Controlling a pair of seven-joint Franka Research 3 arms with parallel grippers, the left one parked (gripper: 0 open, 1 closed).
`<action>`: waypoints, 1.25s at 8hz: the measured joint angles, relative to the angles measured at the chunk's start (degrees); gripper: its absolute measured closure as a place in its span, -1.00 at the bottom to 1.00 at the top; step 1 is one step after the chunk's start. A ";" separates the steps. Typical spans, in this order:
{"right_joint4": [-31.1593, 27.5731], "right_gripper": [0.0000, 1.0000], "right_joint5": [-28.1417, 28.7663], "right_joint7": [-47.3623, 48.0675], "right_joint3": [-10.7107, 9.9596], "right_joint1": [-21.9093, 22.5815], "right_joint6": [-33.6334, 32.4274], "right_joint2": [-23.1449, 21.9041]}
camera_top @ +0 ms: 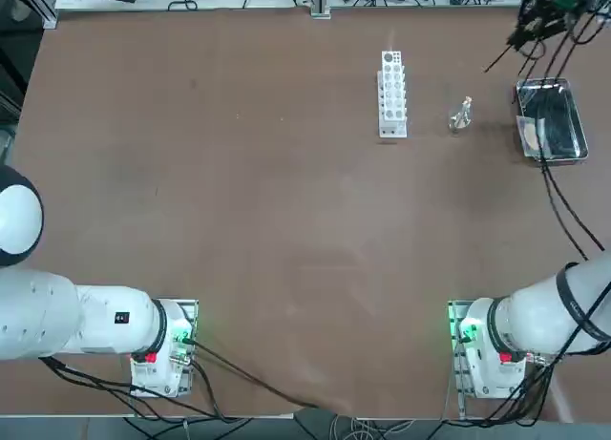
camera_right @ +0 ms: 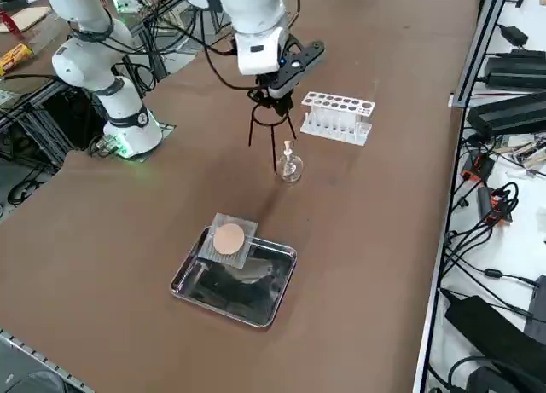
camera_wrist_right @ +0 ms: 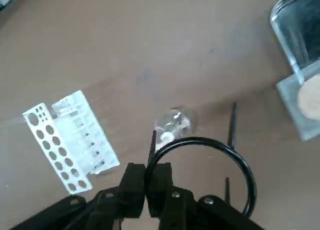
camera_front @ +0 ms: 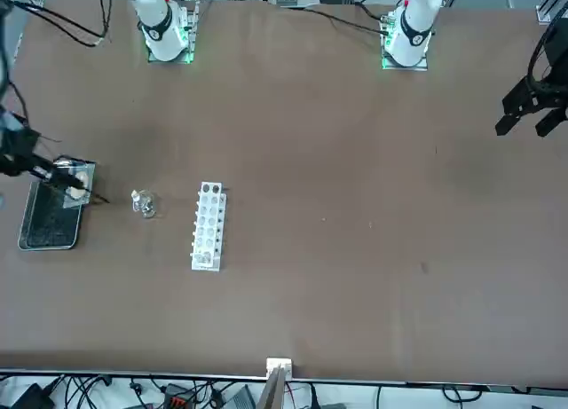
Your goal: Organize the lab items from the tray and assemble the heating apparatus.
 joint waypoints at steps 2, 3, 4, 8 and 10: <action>-6.53 0.85 -0.15 3.23 0.04 4.58 7.24 -1.60; -10.83 0.85 -0.18 4.37 0.04 6.65 12.27 -2.65; -14.44 0.85 -0.68 5.03 0.05 8.54 16.20 -3.28; -20.54 0.85 -2.55 5.52 0.04 10.63 24.82 -3.56; -20.84 0.85 -2.57 5.52 0.05 11.04 26.93 -2.85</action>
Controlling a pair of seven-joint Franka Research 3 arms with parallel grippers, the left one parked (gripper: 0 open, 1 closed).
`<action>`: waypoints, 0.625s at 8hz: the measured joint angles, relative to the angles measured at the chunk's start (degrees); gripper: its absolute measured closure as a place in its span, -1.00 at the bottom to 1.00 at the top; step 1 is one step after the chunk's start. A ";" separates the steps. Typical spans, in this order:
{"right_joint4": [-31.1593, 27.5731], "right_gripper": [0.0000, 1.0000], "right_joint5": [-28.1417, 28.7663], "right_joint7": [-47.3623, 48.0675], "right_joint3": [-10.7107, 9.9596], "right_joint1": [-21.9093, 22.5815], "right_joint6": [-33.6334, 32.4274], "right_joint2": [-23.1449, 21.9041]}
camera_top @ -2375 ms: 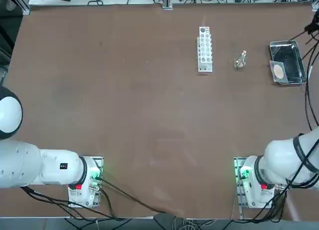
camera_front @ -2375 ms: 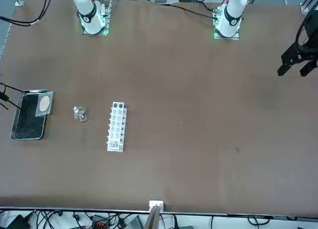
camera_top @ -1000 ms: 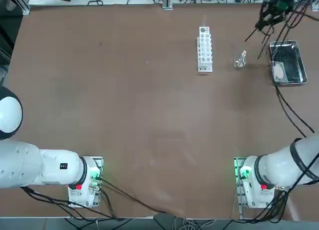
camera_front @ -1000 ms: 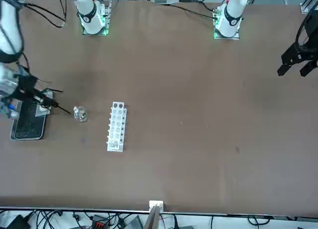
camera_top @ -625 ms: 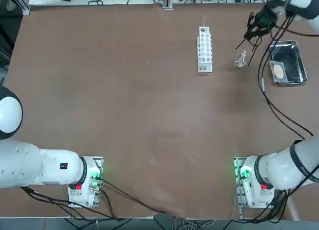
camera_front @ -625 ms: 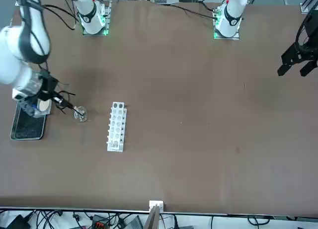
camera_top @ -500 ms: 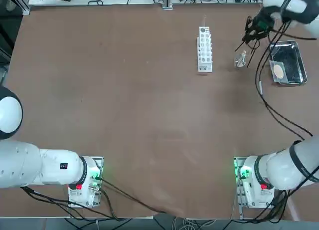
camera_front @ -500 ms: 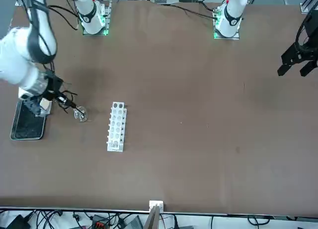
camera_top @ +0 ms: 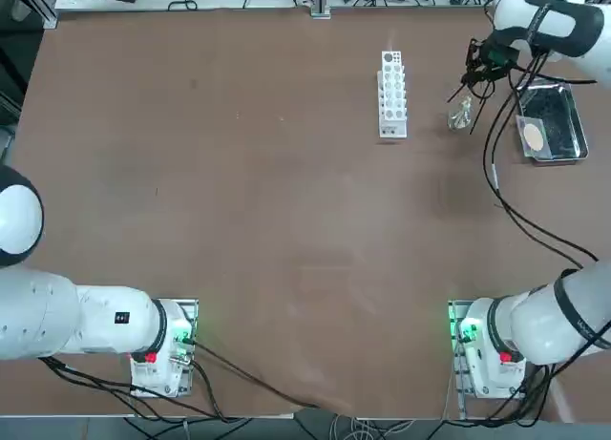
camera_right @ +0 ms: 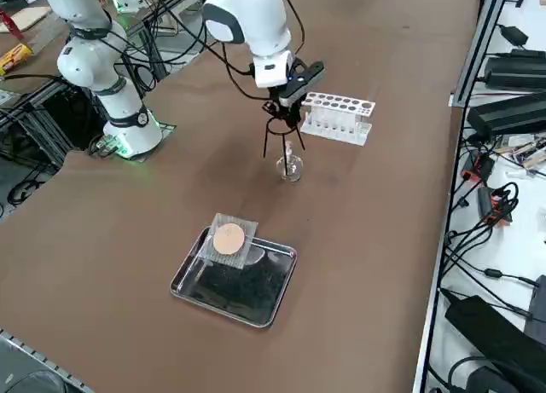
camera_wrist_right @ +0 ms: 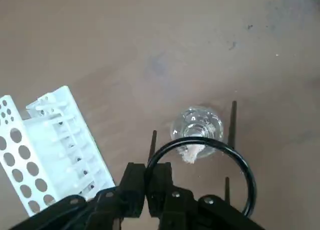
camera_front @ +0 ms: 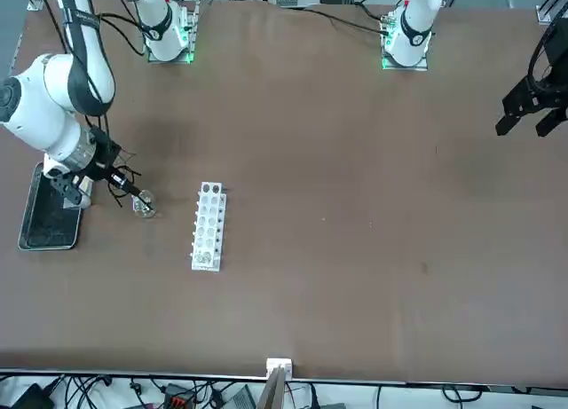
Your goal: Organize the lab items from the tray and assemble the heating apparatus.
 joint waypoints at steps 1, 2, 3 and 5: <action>-0.06 0.85 0.00 0.00 0.01 0.30 1.30 0.93; -0.09 0.85 0.00 0.01 0.01 0.46 2.66 2.05; -0.08 0.85 0.00 0.02 0.01 0.49 3.73 3.18; 0.08 0.85 0.05 0.29 0.01 0.50 4.98 4.84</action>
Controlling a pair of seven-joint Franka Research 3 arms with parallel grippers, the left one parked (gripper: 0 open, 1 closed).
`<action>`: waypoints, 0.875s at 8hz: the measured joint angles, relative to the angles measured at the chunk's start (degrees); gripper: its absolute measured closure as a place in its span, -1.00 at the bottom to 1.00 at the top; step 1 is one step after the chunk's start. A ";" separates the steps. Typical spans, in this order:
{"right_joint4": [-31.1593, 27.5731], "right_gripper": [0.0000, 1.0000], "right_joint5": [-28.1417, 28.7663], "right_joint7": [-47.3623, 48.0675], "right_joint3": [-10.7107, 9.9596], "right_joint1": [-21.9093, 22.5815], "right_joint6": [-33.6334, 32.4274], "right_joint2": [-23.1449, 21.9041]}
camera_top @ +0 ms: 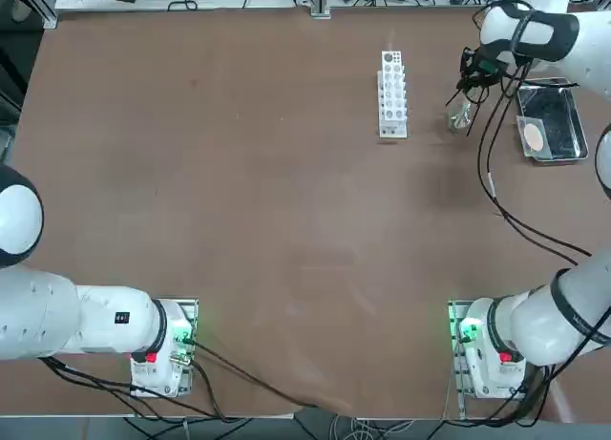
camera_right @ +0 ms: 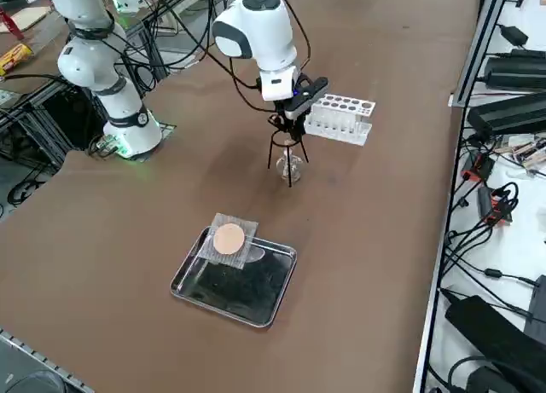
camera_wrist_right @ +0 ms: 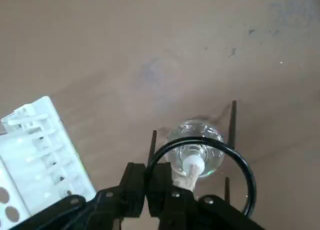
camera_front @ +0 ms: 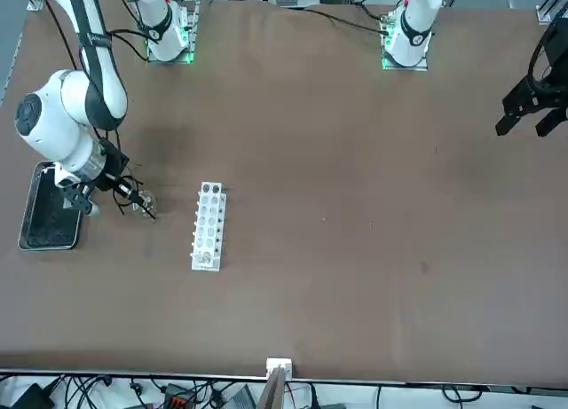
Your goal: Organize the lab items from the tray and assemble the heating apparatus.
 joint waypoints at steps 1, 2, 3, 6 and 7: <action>0.29 0.85 0.66 0.37 0.00 0.03 0.14 0.52; 0.68 0.85 1.38 0.49 0.01 0.17 0.13 0.89; 0.93 0.85 1.89 0.73 0.02 0.57 0.12 1.19; 0.98 0.84 2.05 1.44 0.06 1.04 0.11 2.14; 0.98 0.82 2.05 1.45 0.06 1.04 0.11 2.43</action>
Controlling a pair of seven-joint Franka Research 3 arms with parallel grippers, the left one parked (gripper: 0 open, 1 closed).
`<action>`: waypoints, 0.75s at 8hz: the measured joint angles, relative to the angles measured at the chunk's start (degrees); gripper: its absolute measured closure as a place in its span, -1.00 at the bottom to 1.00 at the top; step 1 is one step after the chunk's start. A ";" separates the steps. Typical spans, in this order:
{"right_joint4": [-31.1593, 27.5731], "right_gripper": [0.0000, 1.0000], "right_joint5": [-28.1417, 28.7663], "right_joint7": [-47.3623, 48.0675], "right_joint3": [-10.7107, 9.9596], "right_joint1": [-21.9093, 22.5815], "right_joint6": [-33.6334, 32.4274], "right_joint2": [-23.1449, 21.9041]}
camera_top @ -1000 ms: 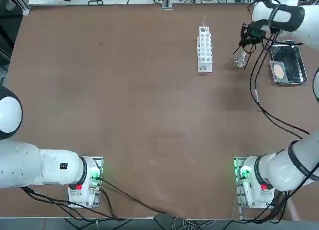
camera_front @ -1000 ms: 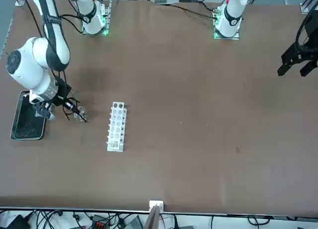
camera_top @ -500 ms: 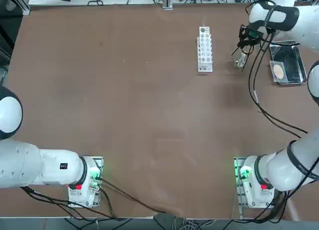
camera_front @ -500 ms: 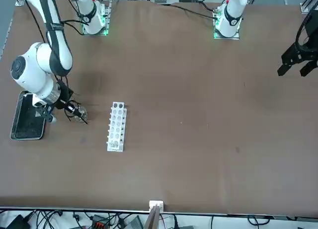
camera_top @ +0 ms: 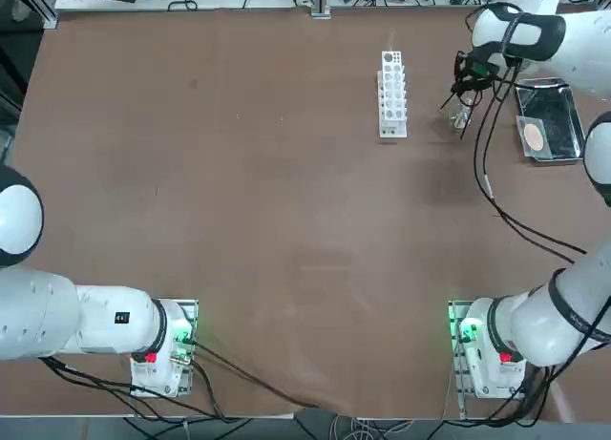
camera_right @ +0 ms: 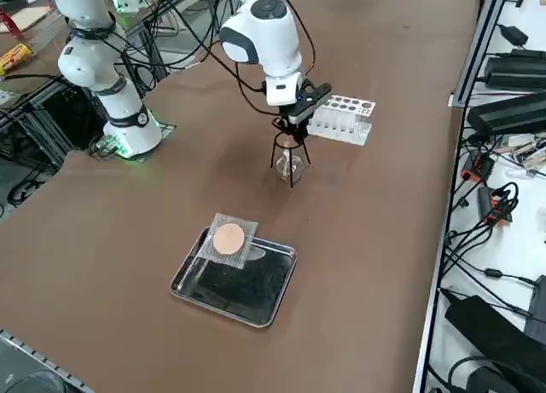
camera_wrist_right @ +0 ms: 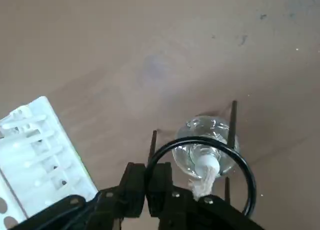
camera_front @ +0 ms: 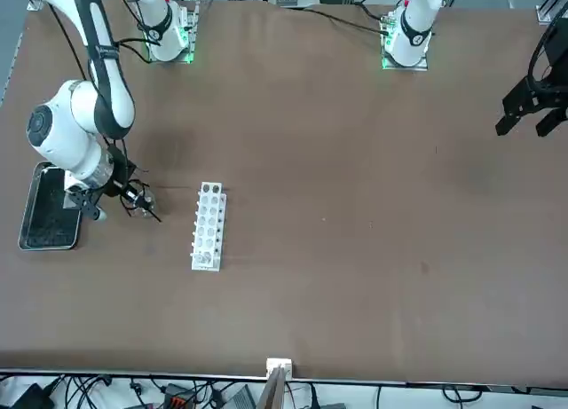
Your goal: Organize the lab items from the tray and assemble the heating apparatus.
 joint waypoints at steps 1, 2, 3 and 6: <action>0.00 0.77 0.01 0.00 0.00 0.00 -0.04 0.22; 0.00 0.69 0.01 0.00 -0.01 0.00 -0.16 0.38; 0.03 0.64 0.01 0.00 -0.02 0.00 -0.46 0.39; 0.30 0.32 0.01 -0.05 -0.14 -0.03 -1.39 0.39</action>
